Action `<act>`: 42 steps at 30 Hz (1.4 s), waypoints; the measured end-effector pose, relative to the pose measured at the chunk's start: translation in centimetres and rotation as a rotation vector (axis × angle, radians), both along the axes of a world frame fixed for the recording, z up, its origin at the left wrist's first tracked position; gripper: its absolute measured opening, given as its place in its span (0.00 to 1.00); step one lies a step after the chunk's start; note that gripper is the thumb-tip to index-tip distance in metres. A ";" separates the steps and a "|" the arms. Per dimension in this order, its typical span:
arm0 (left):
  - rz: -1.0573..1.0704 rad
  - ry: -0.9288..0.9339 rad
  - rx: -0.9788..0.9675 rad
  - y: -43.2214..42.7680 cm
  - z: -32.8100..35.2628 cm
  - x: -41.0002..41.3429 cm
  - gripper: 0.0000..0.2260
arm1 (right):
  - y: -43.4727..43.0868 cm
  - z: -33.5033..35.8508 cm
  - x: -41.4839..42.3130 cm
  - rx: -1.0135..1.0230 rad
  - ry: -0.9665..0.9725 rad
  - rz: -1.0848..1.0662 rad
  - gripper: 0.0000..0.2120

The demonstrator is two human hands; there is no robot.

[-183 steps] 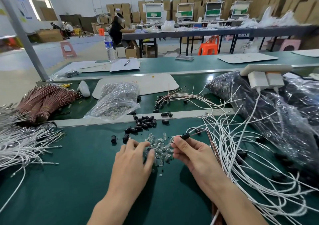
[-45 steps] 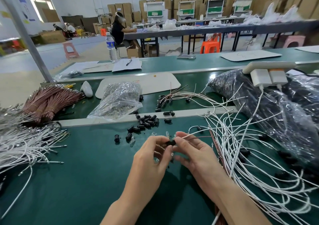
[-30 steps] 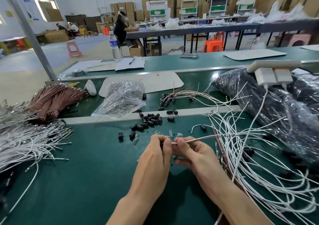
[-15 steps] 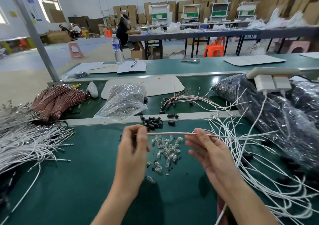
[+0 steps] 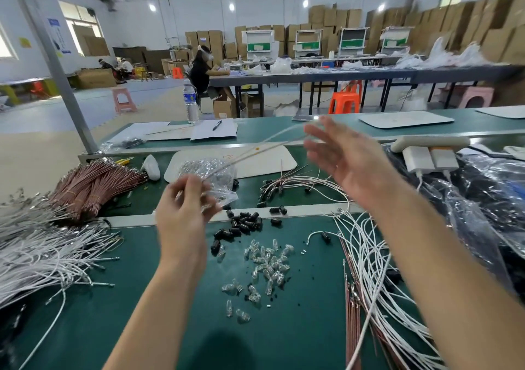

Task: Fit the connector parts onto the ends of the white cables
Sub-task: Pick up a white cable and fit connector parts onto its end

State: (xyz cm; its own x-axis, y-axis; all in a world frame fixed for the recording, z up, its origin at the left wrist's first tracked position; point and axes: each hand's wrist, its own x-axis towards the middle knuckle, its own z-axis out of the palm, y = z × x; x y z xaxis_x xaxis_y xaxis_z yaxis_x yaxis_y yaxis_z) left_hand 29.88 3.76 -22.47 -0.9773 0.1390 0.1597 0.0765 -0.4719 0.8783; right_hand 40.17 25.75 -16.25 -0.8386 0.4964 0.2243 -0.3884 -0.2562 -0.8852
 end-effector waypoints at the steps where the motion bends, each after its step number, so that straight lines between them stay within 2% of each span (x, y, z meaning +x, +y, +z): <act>1: -0.015 -0.019 -0.033 2.0 0.9 -1.2 0.08 | 1.3 1.5 -1.0 -0.012 -0.030 0.003 0.18; 3: -0.104 -0.084 -0.169 5.5 2.6 -2.9 0.15 | 3.3 2.3 -2.0 -0.028 -0.199 -0.039 0.22; 5: -0.203 -0.156 -0.426 7.6 2.6 -3.7 0.23 | 4.2 0.5 -1.4 -0.046 -0.373 -0.119 0.23; 6: -0.234 -0.137 -0.566 7.9 2.2 -3.6 0.24 | 4.3 -0.8 -0.5 -0.042 -0.432 -0.153 0.23; 9: -0.364 0.135 -0.991 8.2 0.4 -1.0 0.13 | 4.7 -5.3 2.2 0.007 -0.519 -0.264 0.16; 11: -0.592 0.261 -1.274 8.3 -0.9 2.5 0.16 | 4.7 -7.5 3.6 0.017 -0.570 -0.335 0.10; 13: -0.806 0.361 -1.513 8.5 -2.1 7.0 0.20 | 4.5 -9.0 4.6 0.038 -0.601 -0.373 0.11; 15: -0.875 0.429 -1.624 9.1 -3.1 10.9 0.18 | 3.9 -10.0 5.3 0.087 -0.612 -0.400 0.14; 18: -0.801 0.516 -1.700 10.3 -3.5 14.9 0.11 | 2.8 -10.2 6.1 0.182 -0.627 -0.410 0.13; 20: -0.773 0.515 -1.721 10.8 -3.4 15.7 0.06 | 2.1 -10.0 6.5 0.248 -0.641 -0.414 0.14; 21: -0.784 0.491 -1.718 10.9 -3.3 15.8 0.06 | 1.7 -9.8 6.8 0.277 -0.644 -0.415 0.15; 26: -0.824 0.158 -1.514 10.4 -3.6 14.6 0.13 | 0.7 -8.7 8.0 0.431 -0.609 -0.398 0.17; 29: -0.782 0.118 -1.340 9.3 -3.7 13.6 0.13 | 0.3 -7.9 8.4 0.448 -0.561 -0.422 0.17; 31: -0.683 0.108 -1.169 8.5 -3.2 12.6 0.13 | 0.3 -7.3 8.3 0.462 -0.535 -0.440 0.17; 36: -0.296 -0.111 -0.412 3.2 -0.7 7.9 0.06 | -0.5 -7.1 5.4 0.580 -0.530 -0.410 0.14; 39: -0.041 -0.208 -0.040 -1.4 -1.5 4.7 0.08 | -2.4 -8.5 1.9 0.763 -0.587 -0.294 0.14; 42: 0.041 -0.348 0.212 -4.0 -3.8 2.5 0.04 | -4.1 -10.6 -2.1 1.006 -0.670 -0.170 0.14</act>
